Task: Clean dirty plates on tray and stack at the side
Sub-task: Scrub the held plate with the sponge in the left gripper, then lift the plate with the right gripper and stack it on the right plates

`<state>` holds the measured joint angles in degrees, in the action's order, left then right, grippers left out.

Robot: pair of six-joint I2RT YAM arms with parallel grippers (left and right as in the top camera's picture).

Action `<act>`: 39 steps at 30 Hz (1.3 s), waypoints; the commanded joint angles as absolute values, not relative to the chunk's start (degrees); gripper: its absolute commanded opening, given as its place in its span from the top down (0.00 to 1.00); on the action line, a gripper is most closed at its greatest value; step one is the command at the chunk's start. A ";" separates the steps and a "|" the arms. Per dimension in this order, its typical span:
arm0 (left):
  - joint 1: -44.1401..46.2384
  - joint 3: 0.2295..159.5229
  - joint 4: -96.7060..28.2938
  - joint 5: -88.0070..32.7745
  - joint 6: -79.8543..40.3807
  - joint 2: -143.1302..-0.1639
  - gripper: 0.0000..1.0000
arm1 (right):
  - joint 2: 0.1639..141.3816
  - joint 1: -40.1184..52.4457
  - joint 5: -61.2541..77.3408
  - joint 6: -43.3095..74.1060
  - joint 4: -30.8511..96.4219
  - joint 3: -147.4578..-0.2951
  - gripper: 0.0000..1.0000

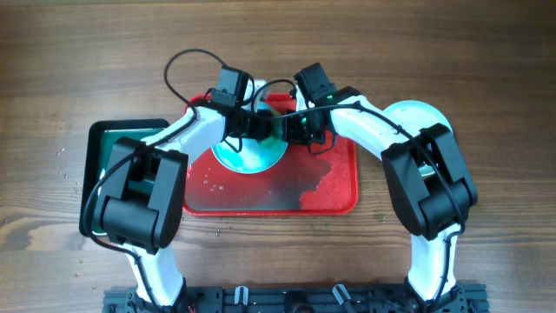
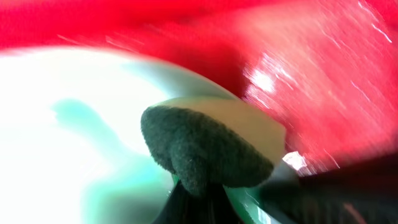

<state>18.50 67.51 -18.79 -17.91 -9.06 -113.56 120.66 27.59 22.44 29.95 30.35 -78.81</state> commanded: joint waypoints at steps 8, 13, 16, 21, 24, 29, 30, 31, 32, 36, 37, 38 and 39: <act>17.74 66.96 -40.82 11.75 -16.45 -114.87 0.96 | 122.69 28.27 21.12 29.56 31.55 -77.73 0.96; 17.74 66.96 -46.13 -30.61 11.79 -114.87 0.96 | 122.69 28.27 21.54 29.52 31.46 -77.73 0.96; 17.72 67.00 -43.62 -40.77 16.27 -114.87 0.96 | 122.69 28.27 21.54 29.54 31.33 -77.73 0.96; 13.19 71.48 -38.54 -40.03 4.54 -114.74 0.96 | 122.69 28.27 21.76 29.39 31.35 -77.73 0.96; 7.70 76.40 -38.59 -40.05 -2.37 -113.54 0.96 | 122.67 28.27 23.83 27.83 30.81 -77.73 0.96; 1.30 79.53 -38.59 -40.03 -3.95 -109.12 0.96 | 118.93 27.94 26.98 23.29 31.57 -77.73 0.96; 0.36 79.53 -38.94 -40.03 -3.95 -108.62 0.96 | 116.03 28.10 24.01 22.52 32.99 -77.73 0.96; -0.03 79.53 -39.24 -40.01 -3.92 -108.64 0.96 | 112.75 28.53 18.39 22.50 35.03 -77.73 0.96; -0.19 79.53 -39.75 -39.92 -3.92 -108.64 0.96 | 110.39 29.02 13.43 22.50 36.60 -77.73 0.96; -0.12 79.50 -40.29 -39.35 -3.90 -108.64 0.96 | 100.07 35.35 -18.44 20.95 44.01 -77.73 0.96; -0.12 79.50 -40.49 -39.00 -3.90 -108.64 0.96 | 98.89 37.63 -24.99 20.97 45.45 -77.73 0.96; -0.12 79.50 -40.80 -37.47 -3.92 -108.64 0.96 | 98.26 39.94 -31.62 21.04 46.74 -77.73 0.96; -0.12 79.50 -41.36 -35.81 -3.92 -108.64 0.96 | 98.04 42.26 -38.24 21.19 48.03 -77.73 0.96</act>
<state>0.14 78.39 -40.64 -38.11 -3.38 -110.02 99.15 37.80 -16.69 22.13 46.19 -77.38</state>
